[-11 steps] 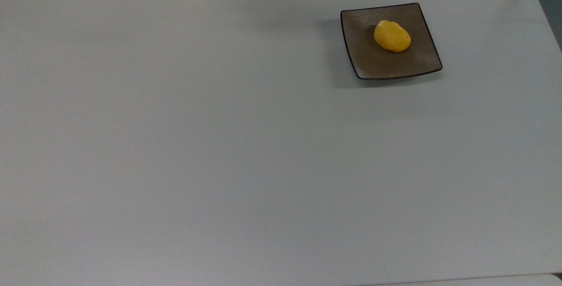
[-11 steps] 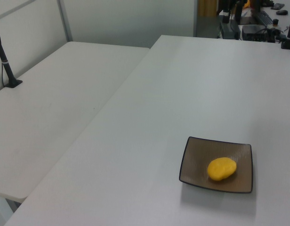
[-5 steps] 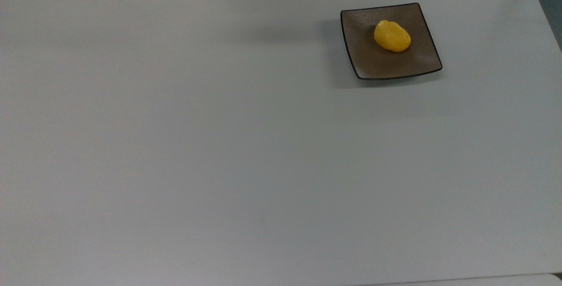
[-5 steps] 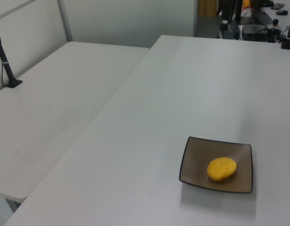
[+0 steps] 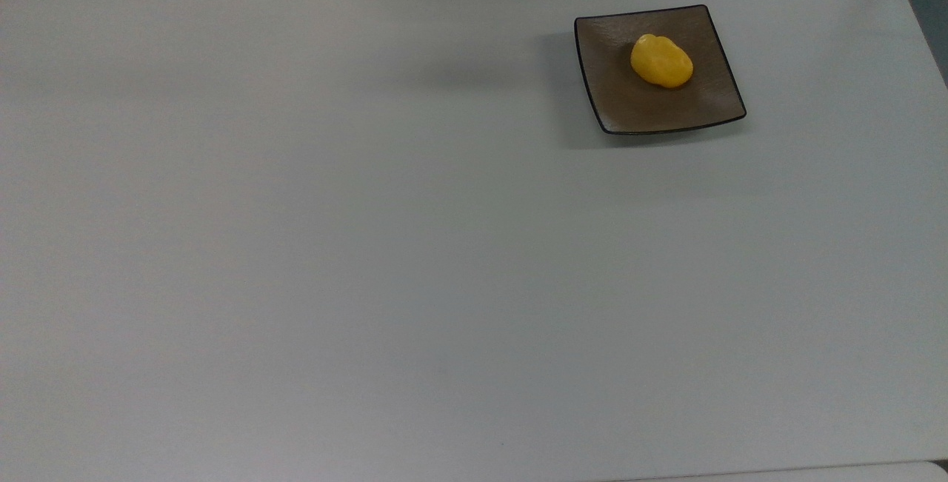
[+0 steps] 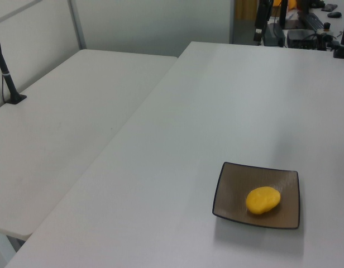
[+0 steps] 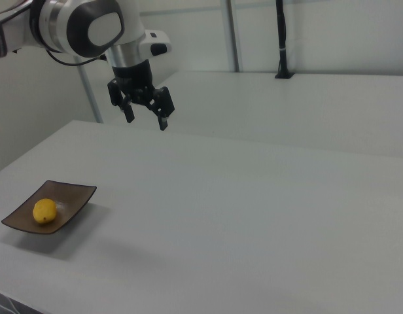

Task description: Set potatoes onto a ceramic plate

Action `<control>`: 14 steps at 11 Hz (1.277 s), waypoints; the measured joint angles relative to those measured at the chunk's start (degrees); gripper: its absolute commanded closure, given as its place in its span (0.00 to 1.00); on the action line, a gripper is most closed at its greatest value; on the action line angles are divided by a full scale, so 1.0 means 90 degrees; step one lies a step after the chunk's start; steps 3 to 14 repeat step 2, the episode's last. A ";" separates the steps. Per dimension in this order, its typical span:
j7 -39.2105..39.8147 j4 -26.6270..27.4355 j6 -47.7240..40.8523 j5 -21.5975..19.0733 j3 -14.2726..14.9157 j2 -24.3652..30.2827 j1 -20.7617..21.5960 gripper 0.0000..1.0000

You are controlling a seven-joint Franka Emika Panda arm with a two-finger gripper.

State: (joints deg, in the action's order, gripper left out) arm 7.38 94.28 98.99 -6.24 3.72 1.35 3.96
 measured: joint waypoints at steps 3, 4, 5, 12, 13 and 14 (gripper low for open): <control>0.0001 0.0000 0.0056 0.0000 0.0000 -0.0030 0.0000 0.00; 0.0001 0.0000 0.0056 0.0000 0.0000 -0.0030 0.0000 0.00; 0.0001 0.0000 0.0056 0.0000 0.0000 -0.0030 0.0000 0.00; 0.0001 0.0000 0.0056 0.0000 0.0000 -0.0030 0.0000 0.00; 0.0001 0.0000 0.0056 0.0000 0.0000 -0.0030 0.0000 0.00; 0.0001 0.0000 0.0056 0.0000 0.0000 -0.0030 0.0000 0.00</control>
